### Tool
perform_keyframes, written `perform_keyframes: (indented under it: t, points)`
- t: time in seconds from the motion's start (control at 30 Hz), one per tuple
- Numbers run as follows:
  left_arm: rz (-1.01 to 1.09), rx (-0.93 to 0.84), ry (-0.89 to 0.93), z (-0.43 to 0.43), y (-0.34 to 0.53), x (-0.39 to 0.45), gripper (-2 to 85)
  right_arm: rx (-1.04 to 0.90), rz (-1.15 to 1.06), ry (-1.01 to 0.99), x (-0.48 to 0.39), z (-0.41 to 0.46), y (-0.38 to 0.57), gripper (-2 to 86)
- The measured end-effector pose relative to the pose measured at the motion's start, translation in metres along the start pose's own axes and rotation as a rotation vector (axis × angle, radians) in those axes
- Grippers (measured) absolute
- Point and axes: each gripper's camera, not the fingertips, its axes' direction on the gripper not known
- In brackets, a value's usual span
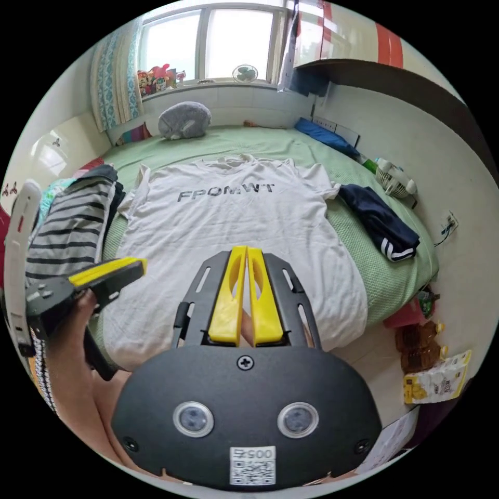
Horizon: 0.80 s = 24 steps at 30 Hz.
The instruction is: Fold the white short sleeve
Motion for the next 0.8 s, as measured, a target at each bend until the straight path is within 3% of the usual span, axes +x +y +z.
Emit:
perform_keyframes:
  t: [0.07, 0.23, 0.57, 0.8]
  points:
    - [-0.009, -0.006, 0.019, 0.003, 0.001, 0.002, -0.2, -0.040, 0.041, -0.083, 0.005, 0.002, -0.001, -1.3]
    - [-0.032, -0.011, 0.000, 0.009, 0.002, 0.005, -0.2, -0.126, 0.056, -0.081, 0.005, 0.013, -0.001, -1.3]
    - [0.117, -0.044, -0.016, 0.021, 0.007, 0.037, -0.2, -0.150, 0.142, -0.024, 0.018, 0.020, 0.003, -1.3]
    - [0.053, 0.018, -0.035, 0.010, 0.012, 0.040, -0.2, -0.088, 0.121, -0.043, 0.022, 0.010, 0.011, -1.2]
